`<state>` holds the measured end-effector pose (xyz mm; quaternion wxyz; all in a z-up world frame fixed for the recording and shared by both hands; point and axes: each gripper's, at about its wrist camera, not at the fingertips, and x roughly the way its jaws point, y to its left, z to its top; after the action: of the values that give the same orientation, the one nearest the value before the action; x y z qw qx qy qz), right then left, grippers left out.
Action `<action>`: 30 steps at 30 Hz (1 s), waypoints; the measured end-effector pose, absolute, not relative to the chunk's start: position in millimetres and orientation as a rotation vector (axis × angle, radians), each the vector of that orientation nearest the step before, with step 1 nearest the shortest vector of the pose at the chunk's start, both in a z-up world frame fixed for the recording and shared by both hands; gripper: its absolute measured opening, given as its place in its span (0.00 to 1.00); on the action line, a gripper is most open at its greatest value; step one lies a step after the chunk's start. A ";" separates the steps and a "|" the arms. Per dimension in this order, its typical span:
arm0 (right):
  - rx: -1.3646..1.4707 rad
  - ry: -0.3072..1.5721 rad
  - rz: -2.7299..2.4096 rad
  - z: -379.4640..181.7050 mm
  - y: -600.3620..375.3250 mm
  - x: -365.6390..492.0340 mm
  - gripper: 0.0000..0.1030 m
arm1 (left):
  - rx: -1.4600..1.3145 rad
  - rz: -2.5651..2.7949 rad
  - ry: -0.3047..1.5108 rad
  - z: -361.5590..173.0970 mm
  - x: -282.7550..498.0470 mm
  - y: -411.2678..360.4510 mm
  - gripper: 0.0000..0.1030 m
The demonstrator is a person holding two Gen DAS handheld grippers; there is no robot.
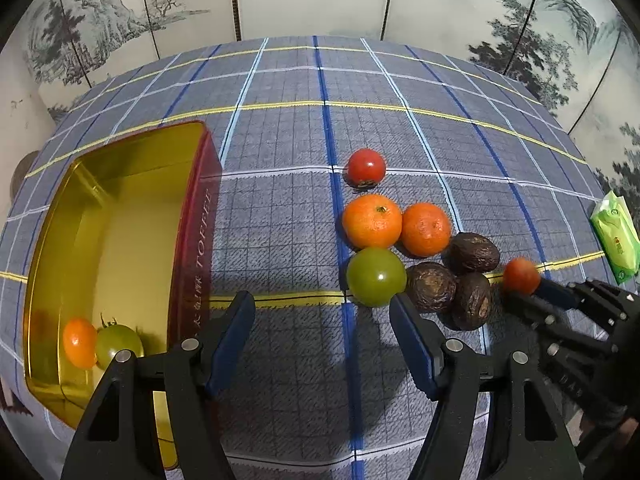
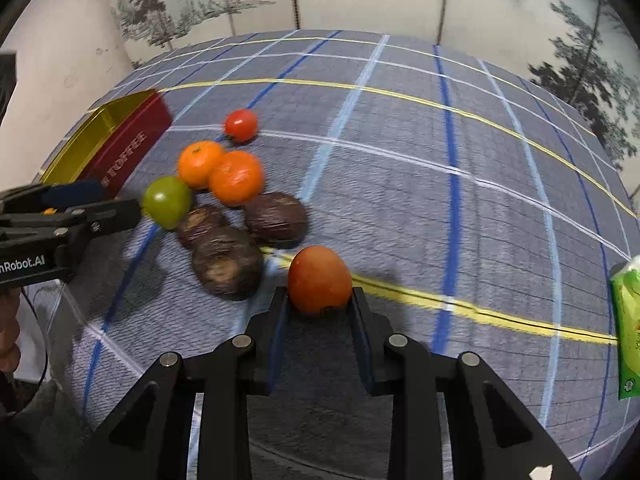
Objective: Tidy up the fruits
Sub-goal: 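Return both tools to the fruits and grasp the red tomato with the right tool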
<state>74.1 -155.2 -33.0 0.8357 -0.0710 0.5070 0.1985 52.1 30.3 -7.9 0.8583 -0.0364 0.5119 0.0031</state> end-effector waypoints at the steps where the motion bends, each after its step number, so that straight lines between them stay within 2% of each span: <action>1: -0.142 1.072 0.404 -32.4 -161.1 76.9 0.26 | -0.073 0.007 1.076 -8.5 53.0 29.1 0.68; 18: -0.062 1.041 0.340 -32.7 -194.2 101.8 0.26 | -0.119 -0.031 1.113 -20.8 75.6 16.1 0.68; 21: -0.063 1.039 0.343 -32.4 -193.9 103.0 0.26 | -0.124 -0.037 1.107 -20.1 77.0 16.9 0.64; 23: -0.064 1.038 0.344 -32.4 -194.2 103.5 0.26 | -0.140 -0.053 1.111 -20.0 77.9 18.6 0.56; 30: -0.068 1.034 0.345 -31.9 -192.5 105.7 0.27 | -0.151 -0.076 1.111 -20.1 79.6 18.2 0.54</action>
<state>105.7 -192.5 -31.9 0.8545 -0.0322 0.4918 0.1642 79.6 18.2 -20.1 0.8464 -0.0714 0.5265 -0.0362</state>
